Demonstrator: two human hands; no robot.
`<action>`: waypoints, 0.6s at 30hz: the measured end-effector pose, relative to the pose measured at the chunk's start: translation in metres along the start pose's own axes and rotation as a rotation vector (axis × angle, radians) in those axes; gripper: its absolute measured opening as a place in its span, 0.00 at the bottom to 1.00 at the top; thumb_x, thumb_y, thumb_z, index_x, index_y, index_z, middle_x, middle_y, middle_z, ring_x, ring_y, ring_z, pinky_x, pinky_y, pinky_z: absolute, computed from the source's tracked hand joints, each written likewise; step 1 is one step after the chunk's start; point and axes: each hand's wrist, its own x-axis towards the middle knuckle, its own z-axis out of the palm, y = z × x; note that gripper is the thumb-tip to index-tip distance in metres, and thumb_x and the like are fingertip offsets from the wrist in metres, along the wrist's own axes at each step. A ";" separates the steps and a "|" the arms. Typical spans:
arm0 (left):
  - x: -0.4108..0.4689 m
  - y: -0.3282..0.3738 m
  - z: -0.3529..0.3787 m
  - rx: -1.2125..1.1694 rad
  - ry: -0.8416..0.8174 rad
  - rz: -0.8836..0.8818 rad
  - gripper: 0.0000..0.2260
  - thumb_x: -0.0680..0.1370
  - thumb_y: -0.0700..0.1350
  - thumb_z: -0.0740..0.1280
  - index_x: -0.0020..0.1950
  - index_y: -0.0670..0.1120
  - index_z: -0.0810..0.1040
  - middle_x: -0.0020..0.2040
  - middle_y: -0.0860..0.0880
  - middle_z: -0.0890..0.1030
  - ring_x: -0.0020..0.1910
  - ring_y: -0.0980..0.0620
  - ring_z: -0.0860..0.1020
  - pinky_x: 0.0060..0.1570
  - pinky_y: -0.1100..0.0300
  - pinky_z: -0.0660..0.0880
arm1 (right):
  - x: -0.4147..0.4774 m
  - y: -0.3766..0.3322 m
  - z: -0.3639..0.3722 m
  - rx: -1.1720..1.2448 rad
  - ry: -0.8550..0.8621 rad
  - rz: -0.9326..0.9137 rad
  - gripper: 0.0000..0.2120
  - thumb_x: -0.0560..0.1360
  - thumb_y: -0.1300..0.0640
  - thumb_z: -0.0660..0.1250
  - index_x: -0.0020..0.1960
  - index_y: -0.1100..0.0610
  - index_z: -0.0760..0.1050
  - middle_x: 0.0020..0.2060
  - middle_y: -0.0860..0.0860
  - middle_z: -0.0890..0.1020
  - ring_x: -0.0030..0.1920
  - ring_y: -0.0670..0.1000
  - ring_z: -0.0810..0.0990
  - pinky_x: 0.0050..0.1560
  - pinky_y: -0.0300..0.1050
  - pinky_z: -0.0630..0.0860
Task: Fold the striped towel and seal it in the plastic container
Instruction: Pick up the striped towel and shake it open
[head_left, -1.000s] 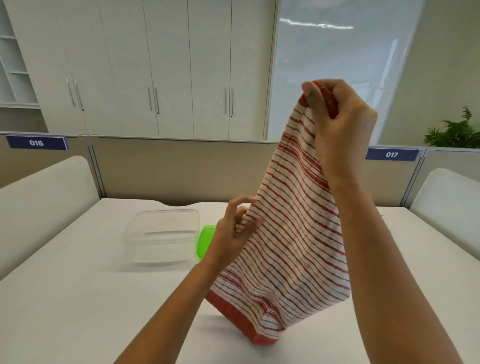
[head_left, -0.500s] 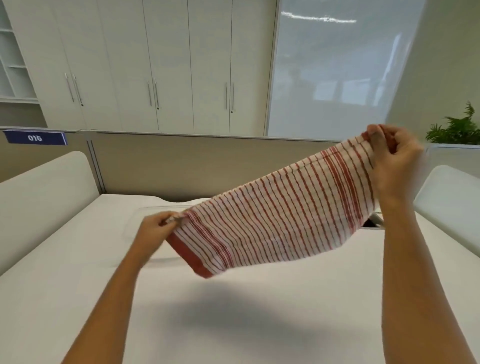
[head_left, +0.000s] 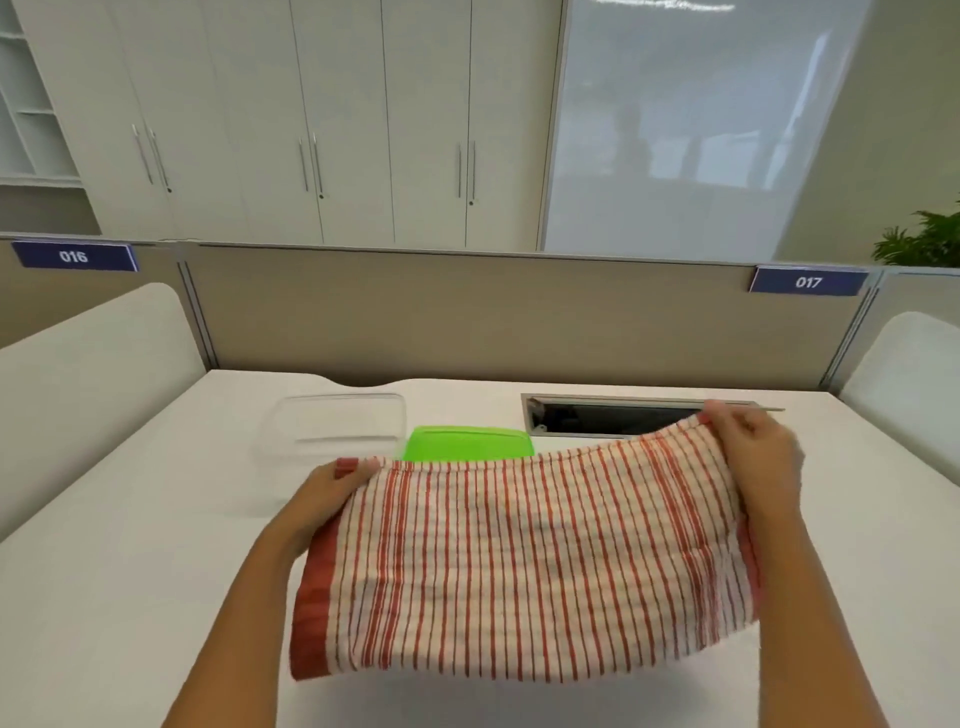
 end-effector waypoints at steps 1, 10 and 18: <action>0.004 -0.012 0.006 0.027 -0.026 -0.072 0.13 0.74 0.52 0.68 0.51 0.45 0.82 0.49 0.44 0.85 0.47 0.48 0.82 0.46 0.58 0.77 | -0.002 0.013 0.009 -0.055 -0.072 0.067 0.20 0.76 0.42 0.61 0.56 0.56 0.79 0.49 0.54 0.83 0.50 0.54 0.79 0.57 0.52 0.75; 0.016 -0.068 0.021 0.092 0.252 -0.267 0.17 0.73 0.51 0.70 0.52 0.38 0.82 0.54 0.37 0.82 0.55 0.39 0.79 0.61 0.45 0.73 | -0.033 0.098 0.037 -0.210 -0.364 0.365 0.25 0.76 0.44 0.63 0.66 0.59 0.71 0.60 0.60 0.79 0.59 0.61 0.77 0.63 0.56 0.71; -0.014 -0.084 0.033 0.350 0.431 0.088 0.10 0.79 0.46 0.61 0.54 0.41 0.76 0.49 0.38 0.82 0.44 0.45 0.75 0.45 0.54 0.71 | -0.070 0.127 0.023 -0.427 -0.359 0.183 0.14 0.78 0.46 0.58 0.53 0.53 0.76 0.39 0.48 0.81 0.38 0.50 0.80 0.45 0.48 0.77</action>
